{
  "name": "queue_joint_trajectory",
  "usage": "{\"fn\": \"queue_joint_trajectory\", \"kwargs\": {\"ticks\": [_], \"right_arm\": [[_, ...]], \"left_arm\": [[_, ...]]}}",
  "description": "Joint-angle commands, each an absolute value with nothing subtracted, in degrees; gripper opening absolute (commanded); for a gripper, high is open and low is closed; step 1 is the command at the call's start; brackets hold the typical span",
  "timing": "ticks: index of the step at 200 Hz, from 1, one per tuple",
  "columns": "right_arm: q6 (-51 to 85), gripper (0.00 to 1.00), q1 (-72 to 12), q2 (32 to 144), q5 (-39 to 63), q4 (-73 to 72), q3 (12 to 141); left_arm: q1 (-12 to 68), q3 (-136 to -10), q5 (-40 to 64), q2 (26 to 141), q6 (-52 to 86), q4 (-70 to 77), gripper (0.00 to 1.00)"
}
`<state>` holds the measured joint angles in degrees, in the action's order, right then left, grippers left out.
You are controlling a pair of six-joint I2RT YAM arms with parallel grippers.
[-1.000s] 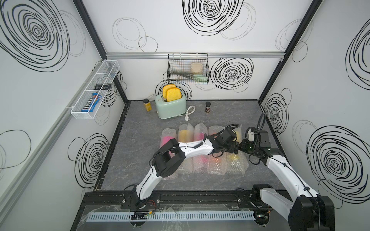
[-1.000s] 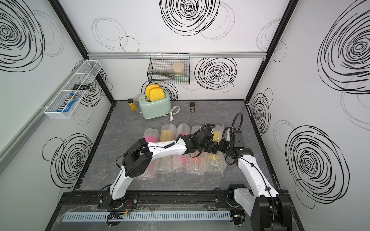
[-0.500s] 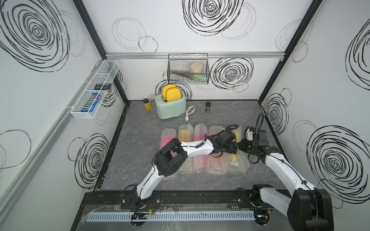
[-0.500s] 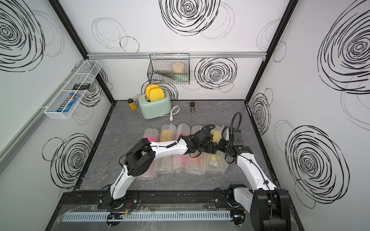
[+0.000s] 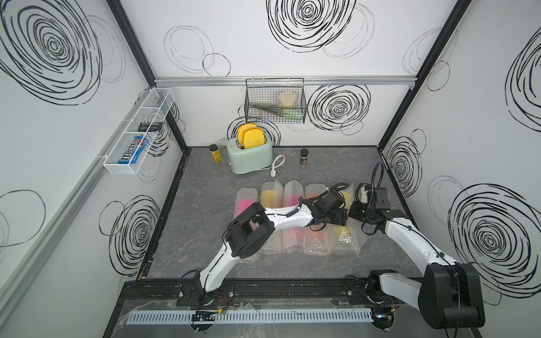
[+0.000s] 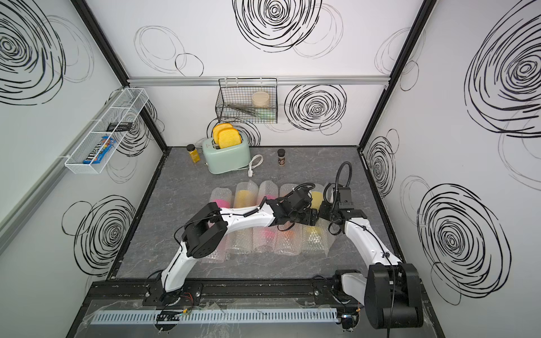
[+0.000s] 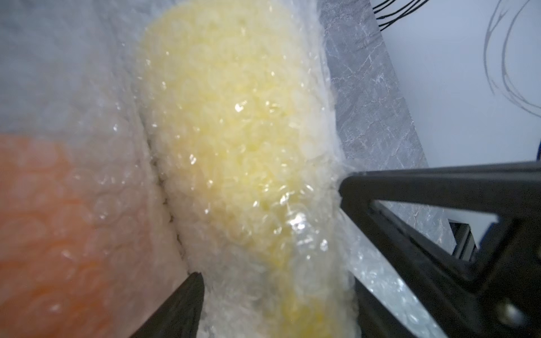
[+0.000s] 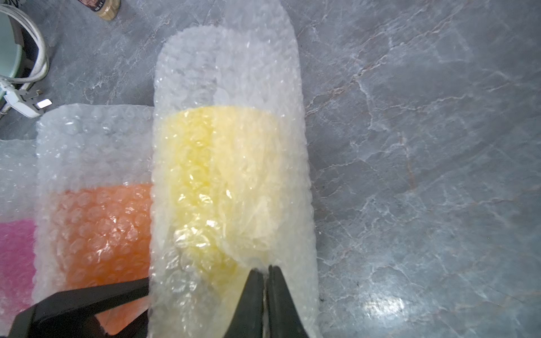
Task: Unpack wine glasses from bubble wrap
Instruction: Unwrap the bubble wrap at the center of the board.
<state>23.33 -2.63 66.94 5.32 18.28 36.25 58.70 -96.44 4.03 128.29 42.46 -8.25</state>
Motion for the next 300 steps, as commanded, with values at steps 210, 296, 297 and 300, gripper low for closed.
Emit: {"fn": "queue_joint_trajectory", "kwargs": {"ticks": [210, 296, 297, 300], "right_arm": [[20.8, 0.13, -4.6, 72.9, 0.5, 17.3, 43.1], [20.9, 0.0, -4.7, 74.3, 1.9, 17.0, 43.3], [20.9, 0.0, -4.7, 74.2, 2.0, 17.0, 43.3], [20.9, 0.0, -4.5, 74.1, 2.2, 17.0, 43.2]], "left_arm": [[57.7, -95.4, 7.1, 129.0, 43.9, -5.3, 0.73], [56.1, -96.6, 8.7, 126.9, 45.1, -4.5, 0.75], [56.1, -96.6, 8.8, 126.9, 45.2, -4.4, 0.75], [56.0, -96.6, 8.9, 126.8, 45.3, -4.3, 0.75]]}}
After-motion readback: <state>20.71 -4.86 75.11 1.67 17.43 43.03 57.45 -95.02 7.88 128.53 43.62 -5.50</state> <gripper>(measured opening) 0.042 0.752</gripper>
